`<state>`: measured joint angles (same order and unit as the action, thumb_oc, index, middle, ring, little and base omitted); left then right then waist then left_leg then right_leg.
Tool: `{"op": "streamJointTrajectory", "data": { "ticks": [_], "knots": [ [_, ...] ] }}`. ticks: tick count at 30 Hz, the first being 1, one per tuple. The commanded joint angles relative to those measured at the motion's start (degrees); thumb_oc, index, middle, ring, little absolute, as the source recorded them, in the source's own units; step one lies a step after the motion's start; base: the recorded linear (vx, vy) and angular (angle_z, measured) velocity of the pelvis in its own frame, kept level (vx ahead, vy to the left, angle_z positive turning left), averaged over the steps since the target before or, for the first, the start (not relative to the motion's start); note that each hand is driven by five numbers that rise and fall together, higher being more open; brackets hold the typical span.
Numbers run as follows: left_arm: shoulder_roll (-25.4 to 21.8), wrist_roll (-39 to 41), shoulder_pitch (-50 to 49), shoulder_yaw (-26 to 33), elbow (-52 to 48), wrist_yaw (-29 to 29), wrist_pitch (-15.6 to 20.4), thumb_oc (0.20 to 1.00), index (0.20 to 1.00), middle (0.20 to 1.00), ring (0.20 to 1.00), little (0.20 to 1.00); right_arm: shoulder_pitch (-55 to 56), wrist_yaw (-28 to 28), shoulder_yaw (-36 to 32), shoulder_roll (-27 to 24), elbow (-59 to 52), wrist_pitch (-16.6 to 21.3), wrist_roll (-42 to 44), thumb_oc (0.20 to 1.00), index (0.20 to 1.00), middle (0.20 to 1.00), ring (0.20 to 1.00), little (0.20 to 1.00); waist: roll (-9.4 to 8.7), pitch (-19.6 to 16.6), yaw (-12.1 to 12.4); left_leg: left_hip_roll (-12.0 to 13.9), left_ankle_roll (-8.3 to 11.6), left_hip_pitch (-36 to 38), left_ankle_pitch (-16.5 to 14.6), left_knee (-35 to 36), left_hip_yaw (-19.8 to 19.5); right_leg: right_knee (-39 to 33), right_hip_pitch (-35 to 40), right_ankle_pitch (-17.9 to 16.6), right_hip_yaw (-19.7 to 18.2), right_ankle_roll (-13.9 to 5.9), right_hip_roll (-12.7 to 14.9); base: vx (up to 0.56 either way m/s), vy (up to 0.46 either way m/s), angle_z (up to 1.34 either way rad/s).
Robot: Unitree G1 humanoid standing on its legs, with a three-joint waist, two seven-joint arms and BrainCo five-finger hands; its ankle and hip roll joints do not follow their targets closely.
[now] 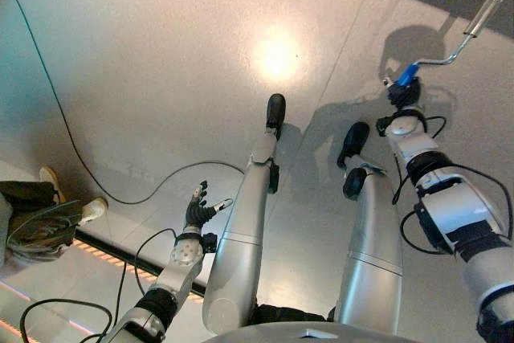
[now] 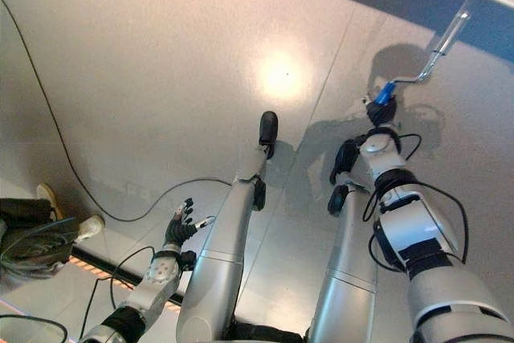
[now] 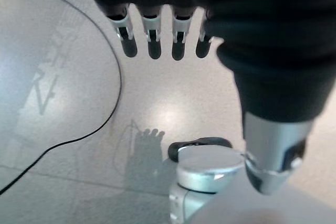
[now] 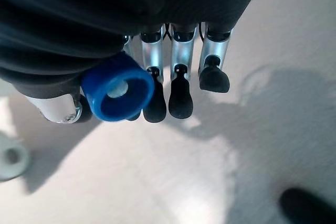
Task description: Raise the hospital bed
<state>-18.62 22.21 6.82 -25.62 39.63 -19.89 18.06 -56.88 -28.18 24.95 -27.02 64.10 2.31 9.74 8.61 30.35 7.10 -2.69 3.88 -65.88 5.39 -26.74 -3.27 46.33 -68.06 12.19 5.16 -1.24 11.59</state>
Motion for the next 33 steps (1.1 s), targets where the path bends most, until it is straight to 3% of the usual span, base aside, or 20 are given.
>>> {"op": "streamJointTrajectory", "data": {
  "ticks": [1,2,4,6,7,9,16,27,33],
  "knots": [
    [-0.4,2.39,0.49,0.3,0.55,-1.75,0.68,1.0,1.0,1.0,1.0,1.0,-7.81,0.02,6.41,3.74,-19.42,8.87,-5.65,0.2,0.2,0.2,0.2,0.2,4.72,-0.55,0.07,-1.87,0.3,0.0,-4.79,-5.1,2.88,-6.64,1.1,-8.57,-3.18,-6.0,0.37,0.05,-0.003,-0.13],
    [-0.46,2.4,-0.73,-0.36,0.61,-1.73,0.7,1.0,1.0,1.0,1.0,1.0,-6.39,0.03,6.35,3.94,-19.41,8.86,-5.63,0.2,0.2,0.2,0.2,0.2,4.59,-0.55,-0.02,-1.94,0.37,2.09,-6.98,-5.93,3.13,-5.6,2.99,-6.46,-3.58,-6.29,0.47,-0.01,0.014,-0.12],
    [-0.77,2.31,-1.51,0.24,0.53,-1.97,0.64,1.0,1.0,1.0,1.0,1.0,-4.45,-0.46,6.1,4.79,-25.31,9.63,-5.81,0.2,0.2,0.2,0.2,0.2,3.94,-0.55,-0.72,-1.75,0.37,3.21,-6.88,-5.0,3.27,-6.45,3.79,-6.69,-3.72,-6.3,0.34,0.02,0.016,-0.06],
    [-0.86,1.66,-1.98,1.4,1.48,-2.2,0.26,1.0,1.0,1.0,1.0,1.0,-1.51,-0.96,5.1,5.05,-33.89,11.09,-7.02,0.2,0.2,0.2,0.2,0.2,3.03,-0.55,-1.63,-1.51,0.33,4.5,-6.24,-3.52,3.63,-7.98,4.83,-7.37,-3.83,-6.28,-0.23,-0.04,0.016,-0.03],
    [-0.84,1.64,-0.86,2.01,1.4,-2.22,0.24,1.0,1.0,1.0,1.0,1.0,-2.72,-0.98,5.07,4.84,-34.11,10.99,-7.1,0.2,0.2,0.2,0.2,0.2,3.09,-0.55,-1.56,-1.45,0.25,2.53,-4.04,-2.62,3.47,-9.05,3.01,-9.51,-3.51,-6.0,-0.33,-0.09,0.028,-0.1],
    [-1.11,0.81,-1.73,2.63,1.25,-2.16,-0.01,1.0,1.0,1.0,1.0,1.0,1.62,-1.36,3.23,3.8,-41.92,12.18,-8.01,0.2,0.2,0.2,0.2,0.2,2.45,-0.55,-2.48,-1.23,0.21,4.44,-3.7,-1.31,3.85,-10.91,4.8,-10.04,-3.66,-6.14,-0.66,-0.07,0.018,-0.13],
    [-0.19,-1.06,-3.41,4.51,3.34,-1.05,-0.52,1.0,1.0,1.0,1.0,1.0,12.12,-1.47,-2.65,2.11,-53.41,14.96,-7.7,0.2,0.2,0.2,0.2,0.2,1.38,-0.55,-4.78,-0.39,0.21,10.29,-2.56,2.73,5.16,-15.46,9.64,-11.63,-4.55,-6.43,-1.81,-0.03,0.013,-0.09],
    [1.58,-2.11,-6.11,8.15,5.01,0.72,-0.5,1.0,1.0,1.0,1.0,1.0,30.01,-4.05,-15.27,0.65,-63.47,18.37,-5.99,0.2,0.2,0.2,0.2,0.2,-1.1,-0.55,-8.88,1.07,0.12,20.11,-2.9,6.05,7.39,-20.59,18.17,-12.8,-6.57,-6.87,-3.81,-0.02,-0.015,-0.17],
    [1.67,-1.87,-7.2,9.81,5.45,1.07,-0.37,1.0,1.0,1.0,1.0,1.0,35.96,-6.85,-21.21,-0.22,-63.16,18.59,-5.44,0.2,0.2,0.2,0.2,0.2,-2.06,-0.55,-10.28,1.56,0.31,23.84,-2.59,8.27,8.06,-23.71,21.63,-13.93,-7.38,-7.24,-4.38,-0.01,-0.033,-0.12]
  ]
}}
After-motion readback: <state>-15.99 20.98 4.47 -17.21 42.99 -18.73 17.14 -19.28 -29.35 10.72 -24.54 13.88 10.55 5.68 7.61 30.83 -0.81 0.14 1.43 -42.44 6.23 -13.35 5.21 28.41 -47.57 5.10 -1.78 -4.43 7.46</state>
